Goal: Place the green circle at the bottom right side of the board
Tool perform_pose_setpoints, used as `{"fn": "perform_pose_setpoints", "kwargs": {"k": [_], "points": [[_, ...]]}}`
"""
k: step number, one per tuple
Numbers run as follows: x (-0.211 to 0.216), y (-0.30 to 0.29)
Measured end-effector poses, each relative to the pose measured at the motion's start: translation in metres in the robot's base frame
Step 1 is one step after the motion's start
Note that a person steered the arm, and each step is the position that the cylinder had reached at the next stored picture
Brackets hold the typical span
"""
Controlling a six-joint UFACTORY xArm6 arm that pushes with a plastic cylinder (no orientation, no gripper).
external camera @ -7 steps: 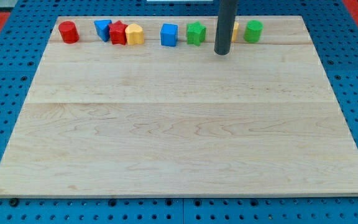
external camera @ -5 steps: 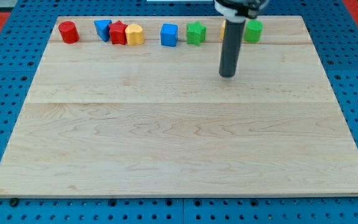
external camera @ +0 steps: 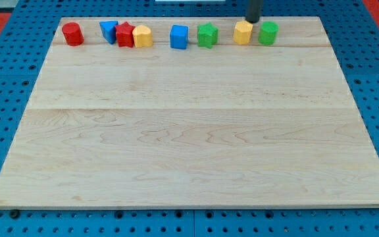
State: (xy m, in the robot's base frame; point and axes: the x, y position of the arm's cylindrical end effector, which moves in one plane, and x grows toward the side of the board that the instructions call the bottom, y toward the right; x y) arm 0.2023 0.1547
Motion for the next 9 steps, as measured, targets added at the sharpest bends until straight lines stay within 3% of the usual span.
{"fn": "perform_pose_setpoints", "kwargs": {"k": [1, 5, 7, 9], "points": [[0.001, 0.028], [0.099, 0.002], [0.144, -0.041], [0.151, -0.073]]}}
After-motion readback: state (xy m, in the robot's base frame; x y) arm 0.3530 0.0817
